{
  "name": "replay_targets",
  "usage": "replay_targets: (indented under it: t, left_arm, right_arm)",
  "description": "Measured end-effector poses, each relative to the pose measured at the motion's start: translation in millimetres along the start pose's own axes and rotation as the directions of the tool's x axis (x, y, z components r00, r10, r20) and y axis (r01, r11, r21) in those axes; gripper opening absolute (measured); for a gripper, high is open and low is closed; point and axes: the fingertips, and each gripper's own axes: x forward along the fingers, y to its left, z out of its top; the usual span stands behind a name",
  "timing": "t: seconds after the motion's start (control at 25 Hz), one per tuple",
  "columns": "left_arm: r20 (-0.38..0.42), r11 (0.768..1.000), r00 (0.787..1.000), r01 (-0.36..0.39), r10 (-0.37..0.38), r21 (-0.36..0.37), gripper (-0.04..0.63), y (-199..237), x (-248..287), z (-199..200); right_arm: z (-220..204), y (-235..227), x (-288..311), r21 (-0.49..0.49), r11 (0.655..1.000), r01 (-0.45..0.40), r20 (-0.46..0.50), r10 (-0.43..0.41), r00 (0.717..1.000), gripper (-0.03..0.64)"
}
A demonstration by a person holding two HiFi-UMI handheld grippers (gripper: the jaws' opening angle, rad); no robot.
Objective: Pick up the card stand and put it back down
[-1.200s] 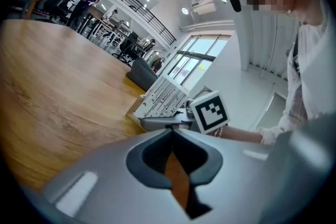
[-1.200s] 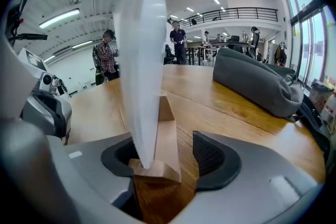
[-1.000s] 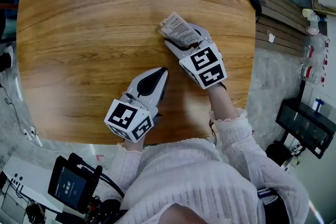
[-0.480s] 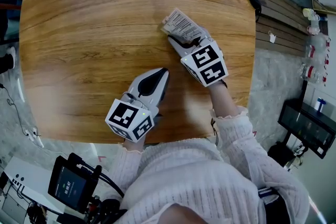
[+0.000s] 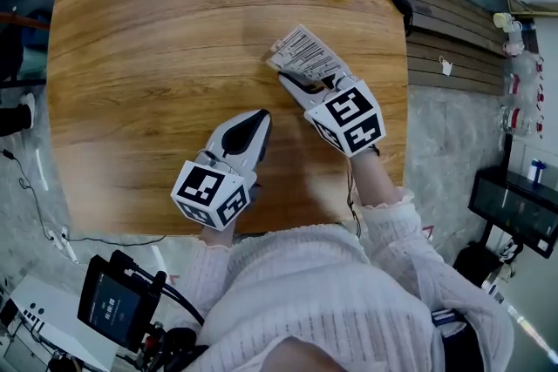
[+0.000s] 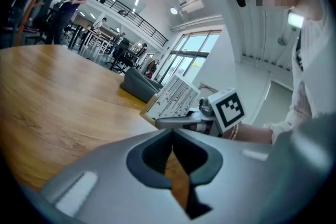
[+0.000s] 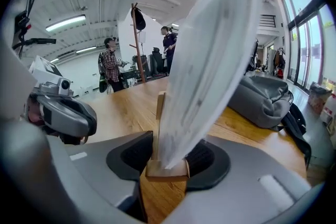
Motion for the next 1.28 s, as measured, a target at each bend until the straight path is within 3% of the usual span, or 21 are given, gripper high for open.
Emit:
replay_targets:
  t: [0.24, 0.56, 0.92, 1.28]
  left_arm:
    - [0.012, 0.997, 1.000, 0.018, -0.019, 0.081, 0.009, -27, -18, 18]
    - [0.072, 0.969, 0.997, 0.009, -0.027, 0.245, 0.009, -81, -55, 43]
    - [0.076, 0.957, 0.994, 0.050, -0.075, 0.287, 0.009, -103, -52, 41]
    - [0.061, 0.942, 0.991, 0.091, -0.117, 0.323, 0.008, -115, -48, 41]
  right_arm:
    - [28, 16, -55, 0.006, 1.000, 0.030, 0.093, -0.030, 0.995, 0.183]
    - [50, 51, -138, 0.011, 0.999, 0.048, 0.217, -0.050, 0.975, 0.183]
    - [46, 62, -175, 0.047, 0.998, 0.050, 0.297, -0.062, 0.953, 0.183]
    - [42, 67, -182, 0.033, 0.997, 0.072, 0.303, -0.078, 0.950, 0.183]
